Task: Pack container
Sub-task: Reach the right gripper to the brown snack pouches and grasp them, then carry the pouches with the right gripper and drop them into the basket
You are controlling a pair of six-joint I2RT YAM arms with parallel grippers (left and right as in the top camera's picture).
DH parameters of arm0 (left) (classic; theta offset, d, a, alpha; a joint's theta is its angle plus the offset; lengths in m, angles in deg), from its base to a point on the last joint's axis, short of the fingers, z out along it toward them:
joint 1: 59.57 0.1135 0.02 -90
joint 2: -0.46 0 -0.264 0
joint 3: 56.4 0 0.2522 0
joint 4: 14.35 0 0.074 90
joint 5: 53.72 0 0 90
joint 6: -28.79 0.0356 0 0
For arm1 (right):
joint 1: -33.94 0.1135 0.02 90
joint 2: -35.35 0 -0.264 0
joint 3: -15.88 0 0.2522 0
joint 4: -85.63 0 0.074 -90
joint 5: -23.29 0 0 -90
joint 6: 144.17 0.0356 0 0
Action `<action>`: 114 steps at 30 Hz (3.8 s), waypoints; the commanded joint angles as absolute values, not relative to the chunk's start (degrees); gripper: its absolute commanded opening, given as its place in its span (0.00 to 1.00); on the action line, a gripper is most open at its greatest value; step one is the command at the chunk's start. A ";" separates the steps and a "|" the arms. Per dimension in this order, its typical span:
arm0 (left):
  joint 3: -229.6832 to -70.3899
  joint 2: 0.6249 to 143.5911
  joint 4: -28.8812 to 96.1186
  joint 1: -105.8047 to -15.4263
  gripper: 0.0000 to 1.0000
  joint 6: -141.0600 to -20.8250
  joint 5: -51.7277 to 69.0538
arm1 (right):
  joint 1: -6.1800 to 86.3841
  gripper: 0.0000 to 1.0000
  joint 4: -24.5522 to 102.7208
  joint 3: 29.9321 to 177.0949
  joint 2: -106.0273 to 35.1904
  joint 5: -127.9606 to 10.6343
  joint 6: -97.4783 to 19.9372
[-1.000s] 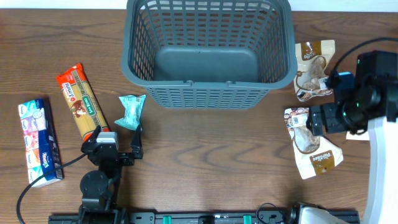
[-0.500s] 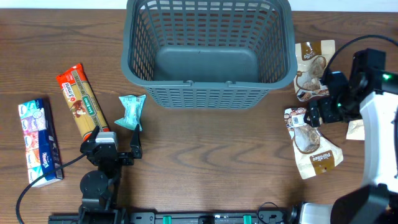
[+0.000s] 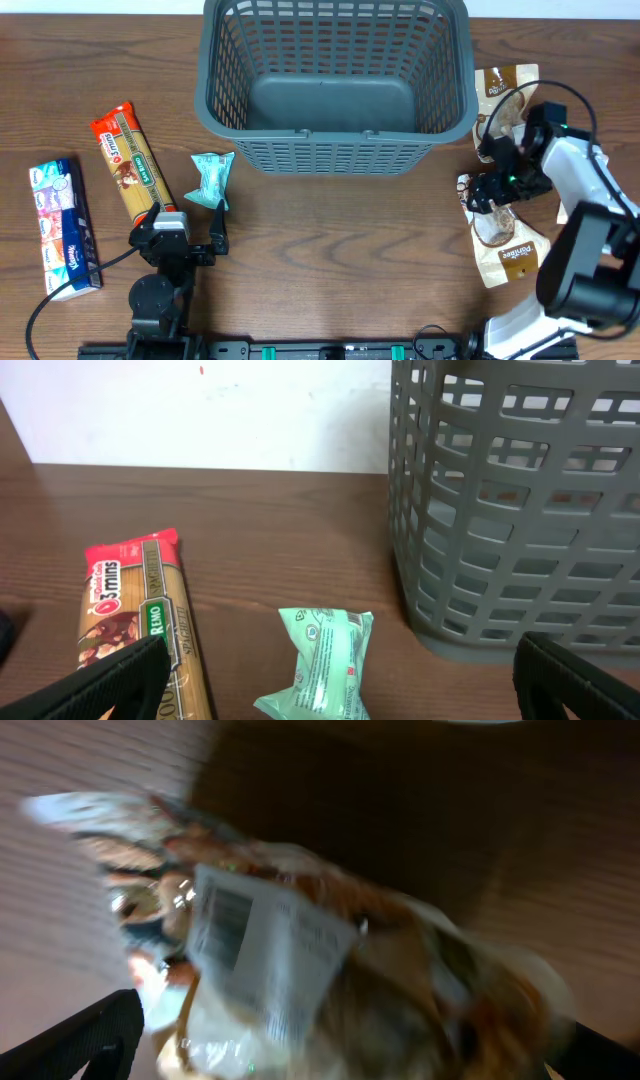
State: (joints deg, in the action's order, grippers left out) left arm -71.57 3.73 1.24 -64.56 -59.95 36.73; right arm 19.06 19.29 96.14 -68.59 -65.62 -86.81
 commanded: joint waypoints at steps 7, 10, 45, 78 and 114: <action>-70.43 3.73 3.07 -64.74 0.99 -60.47 38.50 | 18.47 0.68 22.81 95.72 -73.96 -65.08 -87.18; -70.43 3.73 3.07 -64.74 0.99 -60.47 38.50 | 18.47 0.46 23.36 95.72 -73.96 -63.40 -86.99; -70.43 3.73 3.29 -64.74 0.99 -60.47 38.48 | 21.03 0.01 3.75 161.05 -68.43 -63.00 -62.38; -70.43 3.73 3.27 -64.74 0.99 -63.49 38.45 | 59.30 0.01 -7.66 177.79 -104.32 -48.45 -117.00; -70.43 3.73 3.29 -64.74 0.99 -63.49 38.48 | 14.67 0.99 -4.84 177.88 -83.03 -60.68 -65.35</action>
State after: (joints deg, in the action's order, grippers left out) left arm -71.59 3.73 1.33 -64.56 -62.92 36.73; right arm 16.16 -3.50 178.84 -76.45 -60.53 -67.12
